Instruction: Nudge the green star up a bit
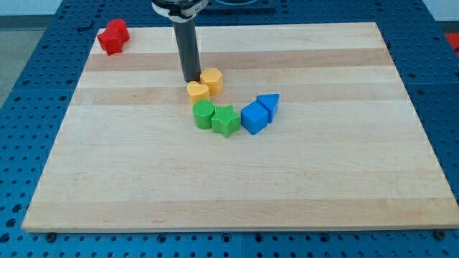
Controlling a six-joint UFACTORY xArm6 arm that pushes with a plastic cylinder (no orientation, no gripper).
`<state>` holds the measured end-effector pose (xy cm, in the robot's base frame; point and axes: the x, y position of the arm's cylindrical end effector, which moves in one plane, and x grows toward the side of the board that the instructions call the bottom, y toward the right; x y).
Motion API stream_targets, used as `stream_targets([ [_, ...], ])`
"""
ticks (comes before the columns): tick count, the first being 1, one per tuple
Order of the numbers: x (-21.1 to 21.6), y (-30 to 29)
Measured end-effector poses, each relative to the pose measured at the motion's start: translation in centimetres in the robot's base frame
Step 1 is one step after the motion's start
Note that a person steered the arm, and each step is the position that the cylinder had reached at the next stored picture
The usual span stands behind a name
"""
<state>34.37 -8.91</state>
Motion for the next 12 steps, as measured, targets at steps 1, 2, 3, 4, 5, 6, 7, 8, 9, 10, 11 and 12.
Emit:
stream_targets([
  [1, -0.3, 0.0],
  [2, 0.0, -0.9],
  [3, 1.0, -2.9],
  [4, 2.7, -4.3],
  [5, 5.5, -4.6],
  [6, 9.5, -4.4],
  [7, 13.8, -3.4],
  [8, 17.4, -0.8],
  [9, 19.8, 3.7],
  [10, 21.8, 8.4],
  [11, 22.1, 9.5],
  [12, 22.1, 9.7],
])
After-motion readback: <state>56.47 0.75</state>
